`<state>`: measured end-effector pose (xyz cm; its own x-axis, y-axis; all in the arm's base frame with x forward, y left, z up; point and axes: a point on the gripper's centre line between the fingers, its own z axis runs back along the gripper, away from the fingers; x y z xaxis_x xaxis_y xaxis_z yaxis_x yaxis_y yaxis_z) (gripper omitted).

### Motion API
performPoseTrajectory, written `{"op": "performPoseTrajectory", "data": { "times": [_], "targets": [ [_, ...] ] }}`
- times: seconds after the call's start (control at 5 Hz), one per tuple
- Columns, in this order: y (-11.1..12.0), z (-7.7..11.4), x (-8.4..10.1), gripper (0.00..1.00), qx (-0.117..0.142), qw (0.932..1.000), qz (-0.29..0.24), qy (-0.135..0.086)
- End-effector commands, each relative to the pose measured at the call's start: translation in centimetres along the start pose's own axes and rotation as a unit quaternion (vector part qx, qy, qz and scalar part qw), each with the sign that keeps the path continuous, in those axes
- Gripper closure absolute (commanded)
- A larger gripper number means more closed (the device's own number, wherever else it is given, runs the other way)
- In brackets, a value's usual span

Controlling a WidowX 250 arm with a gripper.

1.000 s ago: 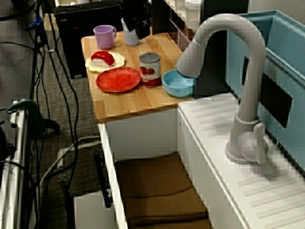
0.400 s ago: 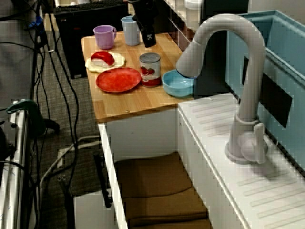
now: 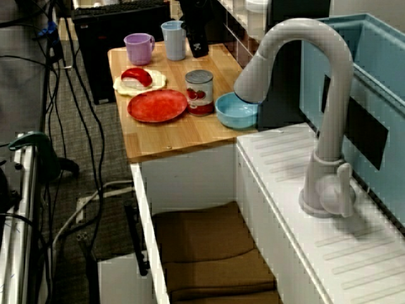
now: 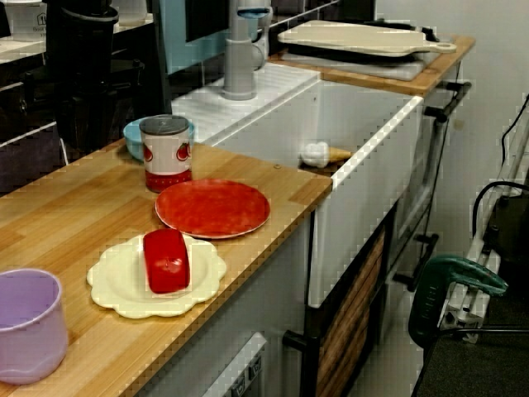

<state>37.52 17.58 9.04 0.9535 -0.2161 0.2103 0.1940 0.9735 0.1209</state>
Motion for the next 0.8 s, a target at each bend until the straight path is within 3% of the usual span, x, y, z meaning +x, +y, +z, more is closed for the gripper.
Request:
{"op": "performPoseTrajectory", "data": {
  "times": [0.0, 0.6],
  "targets": [
    [0.3, 1.3, 1.1, 1.00, 0.019, 0.9995, -0.020, -0.014],
    [-3.8, 1.0, 0.0, 1.00, -0.007, 0.9996, -0.027, 0.006]
  ]
}}
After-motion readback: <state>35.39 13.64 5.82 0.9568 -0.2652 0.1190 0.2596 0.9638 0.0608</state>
